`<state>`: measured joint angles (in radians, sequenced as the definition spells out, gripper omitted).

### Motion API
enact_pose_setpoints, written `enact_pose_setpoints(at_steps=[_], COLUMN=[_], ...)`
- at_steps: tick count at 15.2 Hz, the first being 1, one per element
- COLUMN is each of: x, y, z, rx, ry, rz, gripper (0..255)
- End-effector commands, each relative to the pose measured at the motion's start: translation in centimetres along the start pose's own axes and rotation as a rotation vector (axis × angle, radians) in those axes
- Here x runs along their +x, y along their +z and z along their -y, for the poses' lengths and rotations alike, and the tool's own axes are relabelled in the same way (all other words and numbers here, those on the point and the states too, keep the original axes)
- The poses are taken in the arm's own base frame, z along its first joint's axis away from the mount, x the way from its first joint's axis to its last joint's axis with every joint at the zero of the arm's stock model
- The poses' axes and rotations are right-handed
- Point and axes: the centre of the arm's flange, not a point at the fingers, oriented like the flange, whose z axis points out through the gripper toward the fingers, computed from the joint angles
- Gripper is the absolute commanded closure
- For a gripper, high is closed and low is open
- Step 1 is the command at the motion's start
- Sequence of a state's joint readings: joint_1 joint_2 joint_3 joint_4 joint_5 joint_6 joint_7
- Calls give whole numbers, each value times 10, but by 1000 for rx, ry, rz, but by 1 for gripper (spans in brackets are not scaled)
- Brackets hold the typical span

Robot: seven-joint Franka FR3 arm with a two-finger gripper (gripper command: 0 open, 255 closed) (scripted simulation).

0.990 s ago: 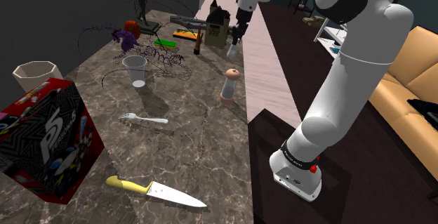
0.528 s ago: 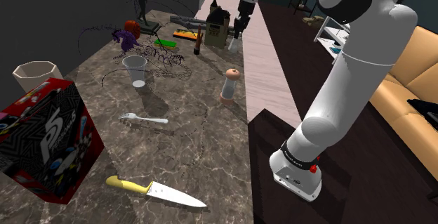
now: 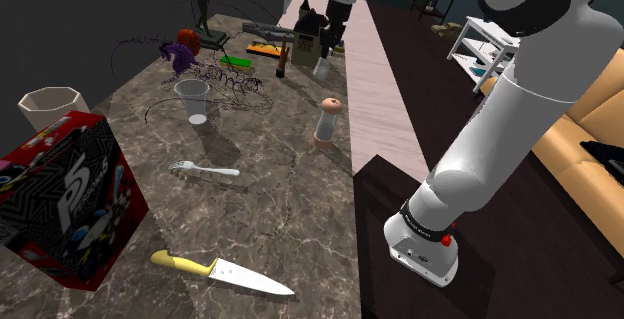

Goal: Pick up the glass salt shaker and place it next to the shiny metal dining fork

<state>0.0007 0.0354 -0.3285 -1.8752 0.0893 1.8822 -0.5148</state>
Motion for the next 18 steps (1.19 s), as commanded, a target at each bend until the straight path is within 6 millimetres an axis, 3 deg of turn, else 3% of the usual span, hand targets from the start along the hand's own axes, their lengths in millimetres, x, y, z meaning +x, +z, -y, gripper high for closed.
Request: enact_pose_setpoints(at_steps=[1, 18], x=[3, 24], y=[2, 19], z=[26, 248], rx=[0, 0], ry=[1, 1], rz=[0, 0], gripper=[255, 255])
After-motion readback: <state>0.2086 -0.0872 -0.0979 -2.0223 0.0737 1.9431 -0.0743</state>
